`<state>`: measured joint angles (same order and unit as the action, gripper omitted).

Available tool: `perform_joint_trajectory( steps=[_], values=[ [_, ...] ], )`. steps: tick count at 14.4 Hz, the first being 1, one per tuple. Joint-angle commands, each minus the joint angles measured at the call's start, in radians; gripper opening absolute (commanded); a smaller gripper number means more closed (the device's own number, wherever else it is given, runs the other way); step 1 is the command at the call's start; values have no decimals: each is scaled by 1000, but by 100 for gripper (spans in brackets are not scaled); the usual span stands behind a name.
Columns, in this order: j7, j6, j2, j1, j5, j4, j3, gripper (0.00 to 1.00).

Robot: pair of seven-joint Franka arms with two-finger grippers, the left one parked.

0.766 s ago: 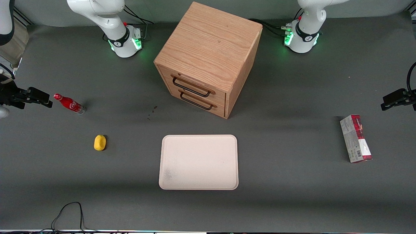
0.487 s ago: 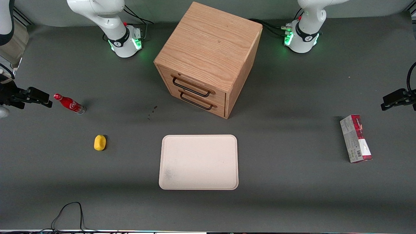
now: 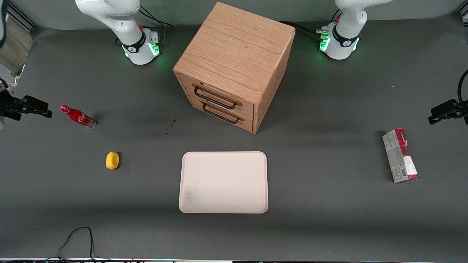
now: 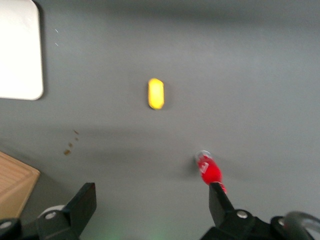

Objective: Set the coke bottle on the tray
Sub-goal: 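Move the right gripper down toward the red Coca-Cola bottle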

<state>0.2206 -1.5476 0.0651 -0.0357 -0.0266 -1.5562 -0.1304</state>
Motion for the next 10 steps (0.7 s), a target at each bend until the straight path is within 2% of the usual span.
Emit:
perform_joint_trajectory(
  steps=[1, 6, 10],
  values=[
    [142, -9, -54, 5, -6, -71, -105, 100],
    [164, -136, -256, 7, -15, -344, -175, 100],
    [198, -206, -392, 5, -74, -511, -190, 100]
  ],
)
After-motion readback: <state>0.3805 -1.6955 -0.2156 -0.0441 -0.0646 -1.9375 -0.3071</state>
